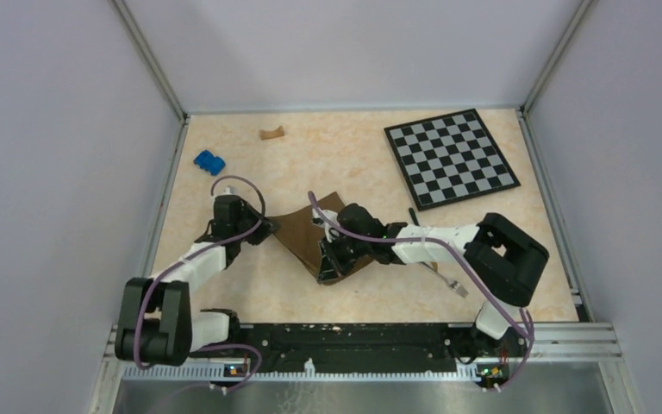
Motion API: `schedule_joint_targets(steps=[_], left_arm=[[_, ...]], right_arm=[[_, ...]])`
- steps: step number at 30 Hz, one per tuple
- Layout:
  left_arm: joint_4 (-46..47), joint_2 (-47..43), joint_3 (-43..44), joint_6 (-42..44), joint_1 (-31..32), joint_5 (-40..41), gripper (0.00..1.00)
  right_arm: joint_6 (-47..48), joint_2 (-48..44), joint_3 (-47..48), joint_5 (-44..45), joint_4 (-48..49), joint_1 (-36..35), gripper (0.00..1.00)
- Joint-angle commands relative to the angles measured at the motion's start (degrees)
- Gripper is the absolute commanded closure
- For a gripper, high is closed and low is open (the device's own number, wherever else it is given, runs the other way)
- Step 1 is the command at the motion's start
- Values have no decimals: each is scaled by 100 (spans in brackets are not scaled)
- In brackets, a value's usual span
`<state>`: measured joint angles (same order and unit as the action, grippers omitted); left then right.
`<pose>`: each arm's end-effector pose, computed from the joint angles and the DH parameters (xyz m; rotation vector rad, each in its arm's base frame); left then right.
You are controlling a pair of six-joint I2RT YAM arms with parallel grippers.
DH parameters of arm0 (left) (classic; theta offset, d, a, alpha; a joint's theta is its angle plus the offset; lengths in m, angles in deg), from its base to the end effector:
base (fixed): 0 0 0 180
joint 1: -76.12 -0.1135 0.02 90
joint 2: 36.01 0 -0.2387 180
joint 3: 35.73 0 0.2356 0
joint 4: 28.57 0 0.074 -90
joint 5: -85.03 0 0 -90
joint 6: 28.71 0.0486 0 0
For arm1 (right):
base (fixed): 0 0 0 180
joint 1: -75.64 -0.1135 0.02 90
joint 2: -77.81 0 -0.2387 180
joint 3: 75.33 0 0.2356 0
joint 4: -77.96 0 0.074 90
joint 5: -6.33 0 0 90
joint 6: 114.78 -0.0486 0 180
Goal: Fold the napkin into a case and place the utensils inside
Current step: Fold the lower triangle-folded napkin at the center of the board.
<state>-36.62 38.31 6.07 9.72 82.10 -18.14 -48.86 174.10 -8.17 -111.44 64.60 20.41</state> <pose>0.2438 -0.0367 0.1378 -0.8052 2.2421 -0.7678 0.1743 0.2908 0.1570 -0.9472 2.3700 1.1955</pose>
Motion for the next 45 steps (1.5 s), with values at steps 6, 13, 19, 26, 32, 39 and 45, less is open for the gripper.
schedule_joint_targets(steps=[6, 13, 19, 26, 32, 39, 45], left_arm=[[-2644, -1808, 291, 214, -176, 1658, 100], [-3660, -1187, 1275, -825, 409, 2778, 100], [-5155, 897, 3105, -1651, 1204, 3462, 100], [-5934, 2587, 4425, -1826, 1769, 3736, 100], [-6051, 3116, 4789, -1725, 2078, 3820, 100], [-6049, 3330, 5029, -1502, 2317, 3741, 100], [-6035, 3347, 5032, -1362, 2404, 3600, 100]], right_arm=[[-292, 417, -18, -1313, 1094, -383, 100], [-1405, 474, -849, -2088, 2450, 319, 100], [-1726, 684, -1255, -2264, 3023, 712, 100], [-1067, 566, -1286, -1611, 2271, 776, 100], [-602, 317, -1371, -980, 1693, 776, 94], [-272, -225, -1611, -301, 1999, 776, 50], [-175, -567, -1699, 568, 2761, 776, 40]])
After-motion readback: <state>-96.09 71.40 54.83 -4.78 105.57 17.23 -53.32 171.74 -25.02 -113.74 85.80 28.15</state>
